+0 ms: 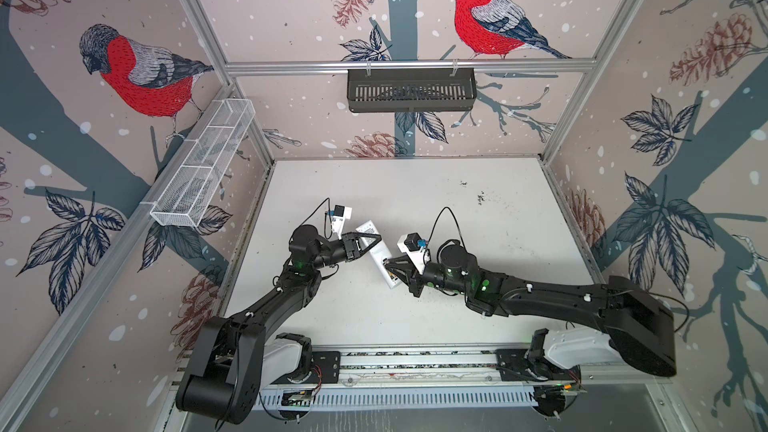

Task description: Load the batteries into the remote control

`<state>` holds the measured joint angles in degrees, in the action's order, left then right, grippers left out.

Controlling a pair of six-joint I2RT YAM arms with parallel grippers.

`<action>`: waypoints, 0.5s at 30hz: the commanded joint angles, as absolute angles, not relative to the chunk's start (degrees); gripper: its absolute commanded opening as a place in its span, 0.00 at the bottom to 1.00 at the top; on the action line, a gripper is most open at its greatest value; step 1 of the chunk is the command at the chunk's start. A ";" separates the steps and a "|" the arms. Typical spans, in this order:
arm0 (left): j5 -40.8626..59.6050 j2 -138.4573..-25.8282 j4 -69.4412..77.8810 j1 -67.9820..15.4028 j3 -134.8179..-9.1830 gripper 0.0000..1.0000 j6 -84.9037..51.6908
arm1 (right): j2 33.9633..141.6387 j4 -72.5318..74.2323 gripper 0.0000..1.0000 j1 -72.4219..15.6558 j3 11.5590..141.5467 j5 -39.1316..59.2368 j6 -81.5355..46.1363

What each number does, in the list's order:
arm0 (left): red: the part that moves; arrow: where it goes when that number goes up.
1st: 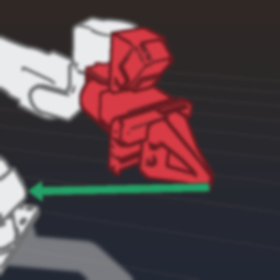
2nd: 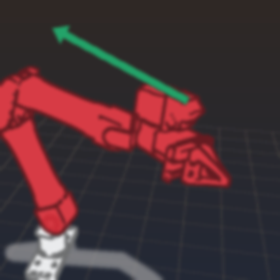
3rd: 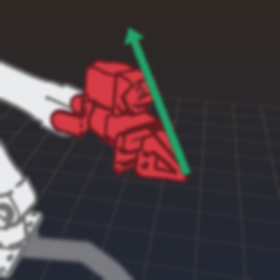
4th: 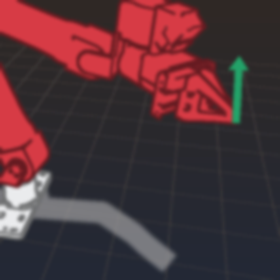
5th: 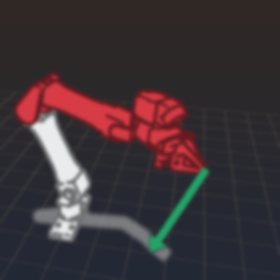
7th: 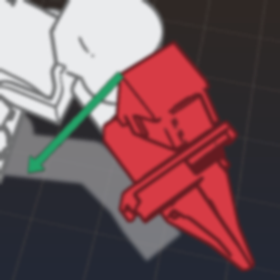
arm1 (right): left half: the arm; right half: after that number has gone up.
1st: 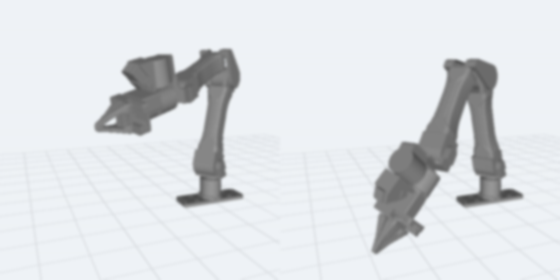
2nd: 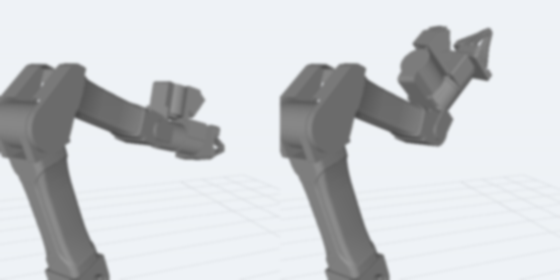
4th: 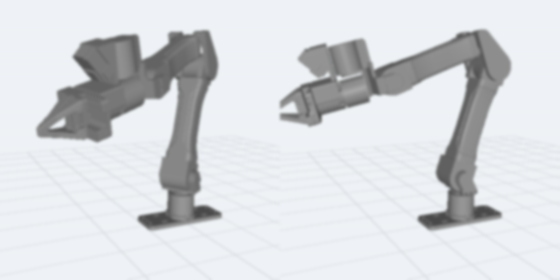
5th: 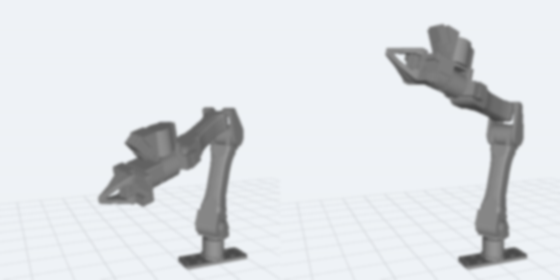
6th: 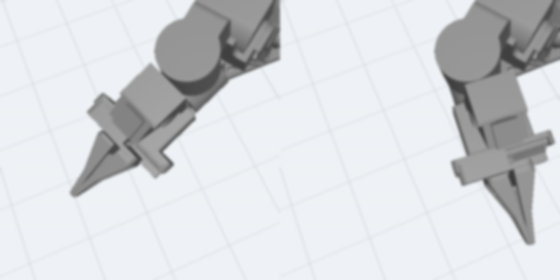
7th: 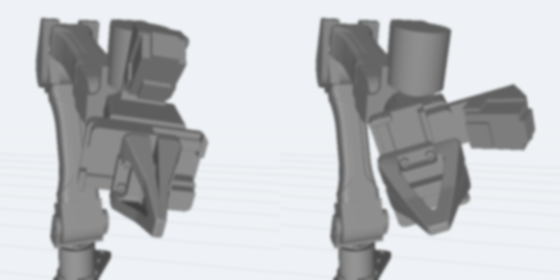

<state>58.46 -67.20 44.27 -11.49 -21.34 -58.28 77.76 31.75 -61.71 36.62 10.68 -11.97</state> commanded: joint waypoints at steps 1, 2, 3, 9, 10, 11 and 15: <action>59.98 -67.13 47.89 -11.18 -21.27 0.00 -58.79 | 78.22 34.69 0.16 -61.87 36.40 11.08 -11.61; 59.94 -67.14 47.98 -11.08 -21.27 0.00 -58.84 | 78.31 34.57 0.16 -61.87 36.30 10.87 -11.56; 60.06 -67.13 48.13 -10.99 -21.37 0.00 -58.93 | 78.47 34.31 0.16 -61.94 36.29 10.63 -11.55; 60.07 -67.62 49.09 -10.72 -21.36 0.00 -59.33 | 78.98 31.98 0.20 -62.30 36.86 9.44 -10.86; 60.03 -67.74 49.08 -10.65 -21.40 0.00 -59.31 | 78.75 31.68 0.21 -62.31 37.04 9.25 -10.80; 60.03 -67.75 49.23 -10.62 -21.38 0.00 -59.38 | 78.54 31.57 0.23 -62.31 37.17 8.99 -10.80; 60.02 -67.93 49.31 -10.63 -21.36 0.00 -59.40 | 77.95 30.71 0.30 -62.13 37.93 8.87 -10.44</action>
<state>59.29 -67.88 44.73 -10.70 -21.34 -58.67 78.50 30.96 -62.22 37.06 9.78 -11.60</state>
